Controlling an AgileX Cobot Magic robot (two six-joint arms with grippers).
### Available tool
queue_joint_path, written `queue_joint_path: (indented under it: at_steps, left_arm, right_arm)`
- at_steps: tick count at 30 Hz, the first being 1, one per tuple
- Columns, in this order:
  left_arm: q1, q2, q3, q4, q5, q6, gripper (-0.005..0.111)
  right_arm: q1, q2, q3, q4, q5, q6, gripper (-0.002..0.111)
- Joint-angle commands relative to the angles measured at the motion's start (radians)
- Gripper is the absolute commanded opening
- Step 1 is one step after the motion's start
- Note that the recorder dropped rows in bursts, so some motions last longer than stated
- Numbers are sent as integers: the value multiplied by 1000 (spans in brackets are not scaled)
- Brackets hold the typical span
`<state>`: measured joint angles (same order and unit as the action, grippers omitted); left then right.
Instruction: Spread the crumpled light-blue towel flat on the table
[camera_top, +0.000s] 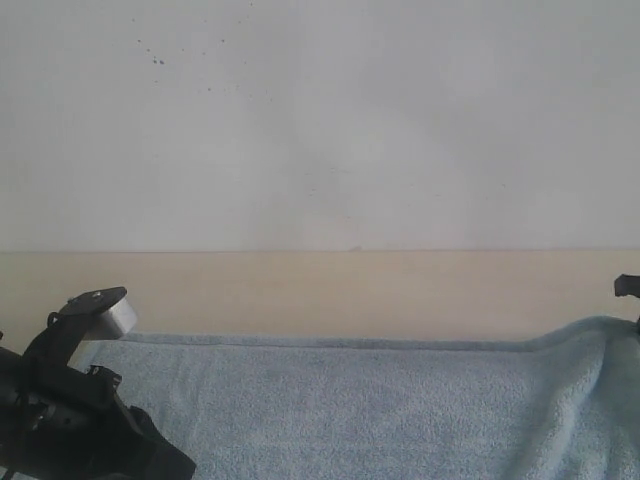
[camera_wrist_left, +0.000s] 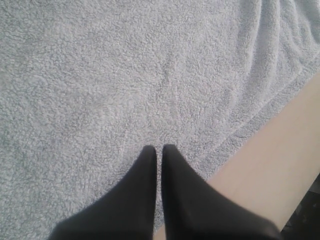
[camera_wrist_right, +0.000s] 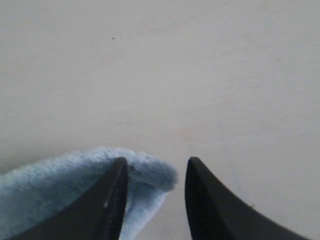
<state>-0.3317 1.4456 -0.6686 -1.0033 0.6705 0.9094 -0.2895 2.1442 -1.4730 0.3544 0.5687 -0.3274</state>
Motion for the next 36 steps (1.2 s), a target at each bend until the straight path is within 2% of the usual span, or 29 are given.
queue_joint_path:
  at_steps: [1, 6, 10, 18, 21, 23, 24, 26, 27, 36]
  left_arm:
    - [-3, 2, -7, -10, 11, 4, 4]
    - [-3, 2, -7, -10, 11, 4, 4]
    - [-3, 2, -7, -10, 11, 4, 4]
    - [-3, 2, -7, -10, 11, 4, 4]
    - [-3, 2, -7, -10, 11, 4, 4]
    - [-3, 2, -7, -10, 11, 4, 4]
    - [-3, 2, -7, -10, 11, 4, 4]
    - [-3, 2, -7, -10, 11, 4, 4]
    - [-3, 2, -7, -10, 11, 4, 4]
    - [-3, 2, -7, -10, 11, 4, 4]
  right_arm:
    - [-28, 1, -5, 150, -23, -27, 37]
    - [-69, 23, -10, 201, -19, -27, 37]
    - [-99, 67, -58, 225, 70, -58, 37]
    - [-98, 142, -114, 438, 199, -337, 37]
    - [-98, 150, -114, 457, 214, -382, 37]
    - [-98, 150, -114, 457, 214, -389, 33]
    - [-98, 150, -114, 457, 214, -389, 27]
    - [-98, 150, -114, 457, 214, -389, 11]
    - [-98, 150, -114, 457, 214, -389, -1]
    - [-100, 97, -114, 459, 137, -385, 0]
